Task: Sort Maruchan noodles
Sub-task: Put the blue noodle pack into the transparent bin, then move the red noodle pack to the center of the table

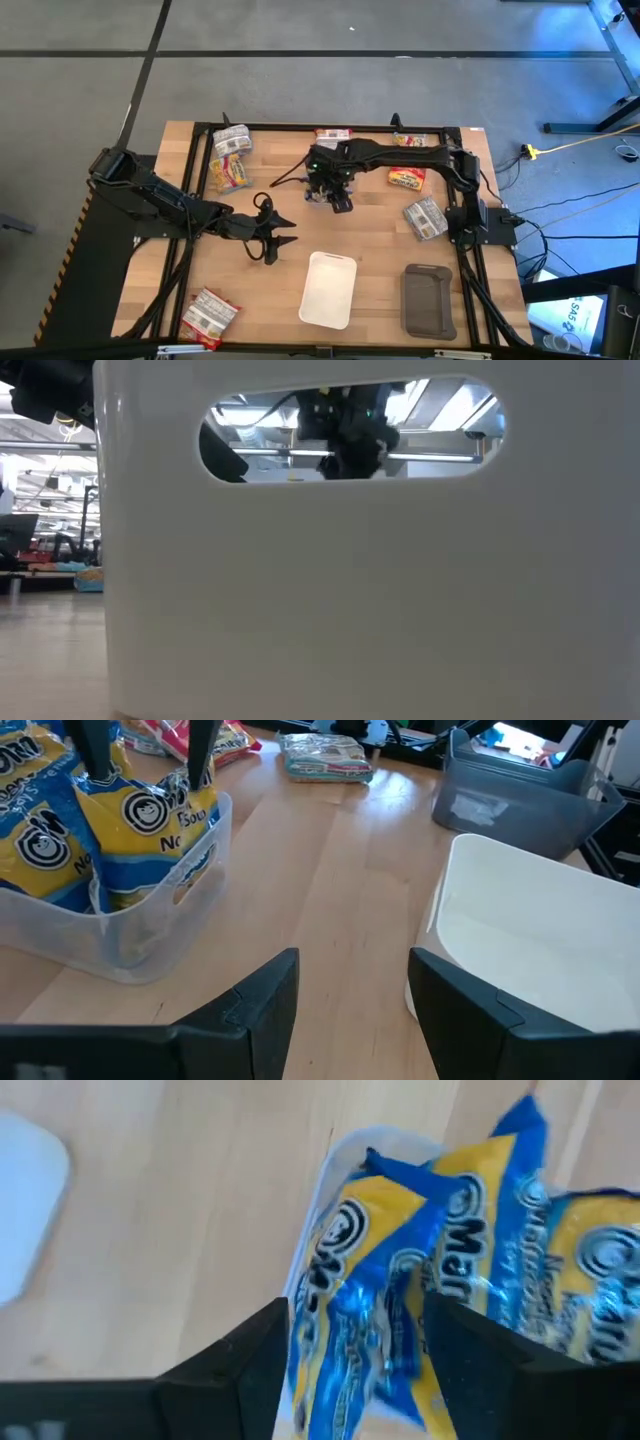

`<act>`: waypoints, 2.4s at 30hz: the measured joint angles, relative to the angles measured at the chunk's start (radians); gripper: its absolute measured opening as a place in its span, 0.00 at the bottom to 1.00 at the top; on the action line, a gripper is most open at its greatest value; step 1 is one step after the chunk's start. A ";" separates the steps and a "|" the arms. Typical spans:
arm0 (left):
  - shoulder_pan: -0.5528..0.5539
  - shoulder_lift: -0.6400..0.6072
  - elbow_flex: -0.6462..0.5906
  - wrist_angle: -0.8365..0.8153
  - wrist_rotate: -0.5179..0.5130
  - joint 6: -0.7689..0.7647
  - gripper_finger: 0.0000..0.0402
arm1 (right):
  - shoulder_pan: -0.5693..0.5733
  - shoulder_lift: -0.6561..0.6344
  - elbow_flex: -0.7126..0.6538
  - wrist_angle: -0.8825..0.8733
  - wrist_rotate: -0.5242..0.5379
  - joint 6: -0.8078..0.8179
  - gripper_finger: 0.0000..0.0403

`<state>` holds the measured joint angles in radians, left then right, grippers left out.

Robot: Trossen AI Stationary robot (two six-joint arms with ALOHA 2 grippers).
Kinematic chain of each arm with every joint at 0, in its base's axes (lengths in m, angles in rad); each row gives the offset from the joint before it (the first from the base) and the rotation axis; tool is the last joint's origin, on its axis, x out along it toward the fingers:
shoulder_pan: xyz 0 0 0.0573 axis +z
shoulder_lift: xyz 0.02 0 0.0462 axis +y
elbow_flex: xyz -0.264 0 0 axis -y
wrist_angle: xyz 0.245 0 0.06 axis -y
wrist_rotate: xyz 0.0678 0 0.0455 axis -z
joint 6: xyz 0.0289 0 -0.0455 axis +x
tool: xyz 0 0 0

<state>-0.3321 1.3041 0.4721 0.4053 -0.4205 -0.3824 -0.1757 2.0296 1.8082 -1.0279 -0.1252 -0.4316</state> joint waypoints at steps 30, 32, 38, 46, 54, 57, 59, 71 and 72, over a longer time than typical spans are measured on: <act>0.000 0.000 0.000 0.000 -0.033 0.027 0.46 | 0.000 0.006 -0.109 0.339 -0.068 0.024 0.07; 0.000 0.000 0.000 0.000 -0.035 0.027 0.46 | -0.001 0.006 -0.109 0.349 -0.068 0.032 0.08; 0.000 0.000 0.000 0.000 -0.035 0.027 0.46 | -0.001 0.021 -0.109 0.359 -0.066 0.032 0.08; 0.000 0.000 0.000 0.000 -0.041 0.027 0.46 | -0.001 0.029 -0.104 0.378 -0.046 0.031 0.21; 0.000 0.000 0.000 0.020 -0.044 0.026 0.46 | -0.001 -0.171 0.033 -0.075 -0.041 0.127 0.51; 0.003 0.000 0.000 0.044 -0.040 0.005 0.46 | 0.000 -0.290 -0.015 -0.162 -0.015 0.227 0.56; 0.005 0.004 0.000 0.067 -0.036 0.000 0.46 | 0.012 -0.388 -0.085 -0.160 -0.012 0.302 0.57; -0.003 0.143 0.002 0.105 -0.021 -0.167 0.46 | 0.070 -0.852 -0.774 0.048 0.270 0.667 0.51; -0.005 0.162 0.002 0.105 -0.019 -0.190 0.46 | 0.069 -0.875 -0.819 0.063 0.287 0.695 0.51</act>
<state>-0.3372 1.4664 0.4740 0.5102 -0.4399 -0.5721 -0.1072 1.1550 0.9890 -0.9647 0.1621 0.2636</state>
